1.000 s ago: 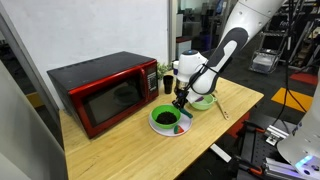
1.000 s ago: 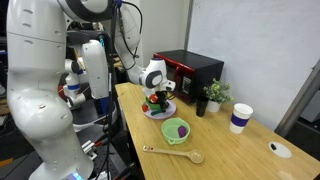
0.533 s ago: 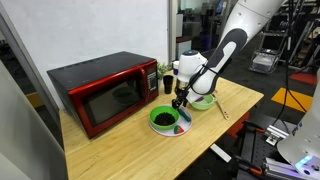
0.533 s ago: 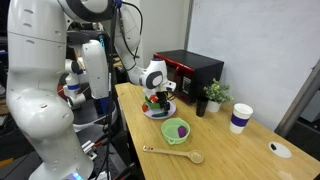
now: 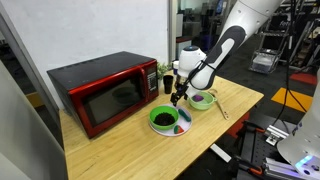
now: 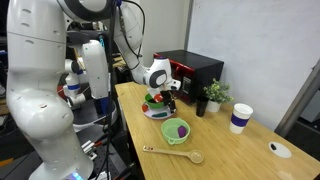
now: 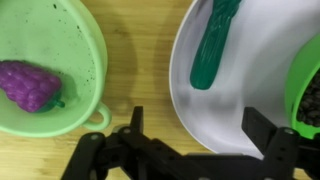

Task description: Close the microwave door, move the white plate to the right, remove the zucchini and purple grapes from the green pot and place them on the white plate

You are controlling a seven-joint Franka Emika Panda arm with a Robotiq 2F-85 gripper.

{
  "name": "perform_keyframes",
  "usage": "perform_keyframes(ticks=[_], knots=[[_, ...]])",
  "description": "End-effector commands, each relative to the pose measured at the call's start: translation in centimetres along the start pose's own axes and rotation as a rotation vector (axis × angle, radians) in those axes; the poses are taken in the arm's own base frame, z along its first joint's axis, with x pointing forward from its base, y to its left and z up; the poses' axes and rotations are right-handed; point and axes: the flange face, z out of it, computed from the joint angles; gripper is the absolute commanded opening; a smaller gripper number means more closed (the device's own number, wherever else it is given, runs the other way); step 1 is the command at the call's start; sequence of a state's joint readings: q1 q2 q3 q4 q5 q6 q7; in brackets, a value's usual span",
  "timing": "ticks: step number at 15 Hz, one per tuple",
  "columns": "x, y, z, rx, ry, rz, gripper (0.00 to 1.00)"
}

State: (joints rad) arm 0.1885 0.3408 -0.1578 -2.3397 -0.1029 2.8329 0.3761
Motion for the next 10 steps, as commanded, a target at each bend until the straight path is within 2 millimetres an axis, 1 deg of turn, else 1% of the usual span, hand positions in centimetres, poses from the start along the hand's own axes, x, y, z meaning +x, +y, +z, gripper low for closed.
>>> perform_keyframes(ticks=[1,2,4,8,9,10], knots=[[1.3,1.5,-1.6,0.016,-0.013,-0.072,1.0],[1.6,1.6,-2.1,0.042,-0.016,-0.096,1.0],[2.0,1.5,-3.8,0.116,0.018,-0.19,1.0],[4.1,0.9,-7.0,0.248,0.069,-0.352,1.0],[4.7,1.1,-7.5,0.28,0.069,-0.391,1.0],[5.0,1.7,-8.0,0.302,0.059,-0.427,1.0]])
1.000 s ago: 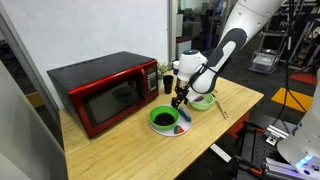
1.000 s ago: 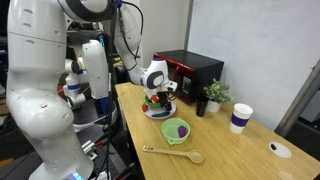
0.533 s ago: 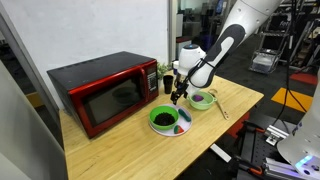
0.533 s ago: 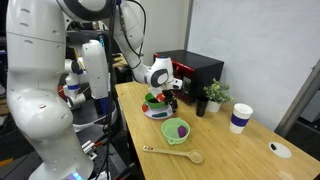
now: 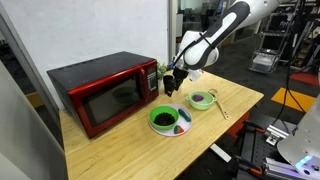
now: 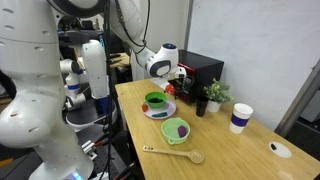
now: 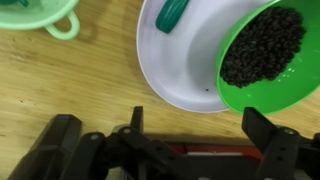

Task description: Close the microwave door, move the white plate to the right, remove the zucchini and purple grapes from the green pot and place them on the white plate

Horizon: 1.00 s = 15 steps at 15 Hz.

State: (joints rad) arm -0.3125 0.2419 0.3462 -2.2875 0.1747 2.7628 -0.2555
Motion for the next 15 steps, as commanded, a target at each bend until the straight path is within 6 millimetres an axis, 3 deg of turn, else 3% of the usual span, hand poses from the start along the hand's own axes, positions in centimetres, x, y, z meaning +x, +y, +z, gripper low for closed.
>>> perform_keyframes(ticks=[1,8,12,15], knots=[[1.1,1.9,-2.2,0.101,-0.03,-0.125,1.0],[0.1,6.6,-6.0,0.182,-0.237,-0.331,1.0],[-0.5,6.6,-7.6,0.139,-0.311,-0.493,1.0],[-0.7,5.3,-8.3,0.087,-0.349,-0.608,1.0]])
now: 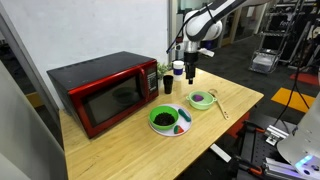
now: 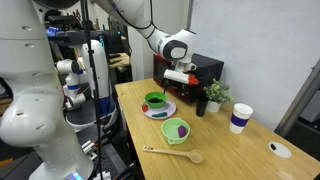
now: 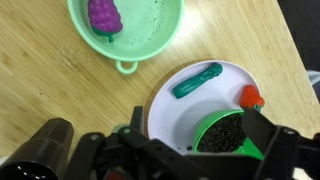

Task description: Close the microwave door, move the white plate to the right, remove the zucchini and purple grapes from the green pot and place them on the white plate

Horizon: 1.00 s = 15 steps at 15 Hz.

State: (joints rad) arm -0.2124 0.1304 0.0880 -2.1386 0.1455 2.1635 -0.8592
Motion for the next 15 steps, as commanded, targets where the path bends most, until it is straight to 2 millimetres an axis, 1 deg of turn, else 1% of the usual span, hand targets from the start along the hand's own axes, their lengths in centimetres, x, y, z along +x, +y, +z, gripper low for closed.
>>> perform_keyframes(ticks=[1,3,5,7,9,12,15], knots=[[0.0,-1.8,-1.0,-0.046,-0.062,-0.128,1.0],[0.2,-3.0,-1.1,-0.075,-0.079,-0.171,1.0],[-0.1,-4.0,-0.7,-0.092,-0.095,-0.199,1.0],[-0.9,-4.7,-0.3,-0.09,-0.106,-0.209,1.0],[-2.3,-5.1,0.0,-0.089,-0.118,-0.197,1.0],[-5.2,-4.5,0.4,-0.105,-0.106,-0.161,1.0],[-7.9,-2.9,0.9,-0.132,-0.068,-0.132,1.0]])
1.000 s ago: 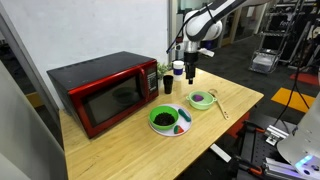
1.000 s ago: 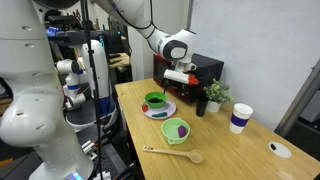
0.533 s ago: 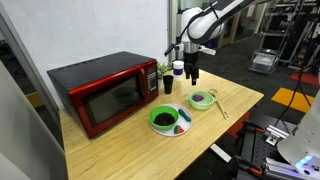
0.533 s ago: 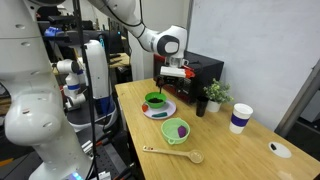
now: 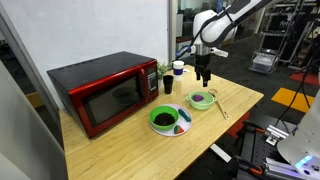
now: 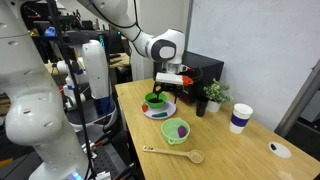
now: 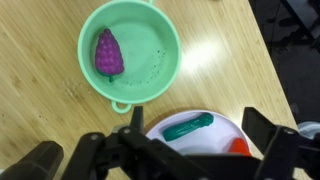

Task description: Close the microwave door, move the white plate to the right, remove the zucchini and purple grapes from the green pot and place them on the white plate

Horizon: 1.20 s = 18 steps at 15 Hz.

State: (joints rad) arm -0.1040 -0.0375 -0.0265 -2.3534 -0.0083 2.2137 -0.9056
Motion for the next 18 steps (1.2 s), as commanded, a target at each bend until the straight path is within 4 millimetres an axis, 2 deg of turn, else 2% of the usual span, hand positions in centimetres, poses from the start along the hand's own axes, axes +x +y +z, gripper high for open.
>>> perform_keyframes(ticks=[1,3,5,6,7,16,18], knots=[[-3.8,0.9,1.0,-0.058,0.05,0.007,1.0],[-5.2,1.8,2.1,-0.078,0.075,0.026,1.0],[-5.7,2.1,3.1,-0.094,0.091,0.05,1.0],[-5.3,2.0,3.3,-0.111,0.108,0.074,1.0],[-5.2,2.3,2.6,-0.085,0.079,0.061,1.0],[-5.2,2.1,3.1,-0.101,0.091,0.066,1.0],[-5.2,2.2,3.7,-0.1,0.07,0.059,1.0]])
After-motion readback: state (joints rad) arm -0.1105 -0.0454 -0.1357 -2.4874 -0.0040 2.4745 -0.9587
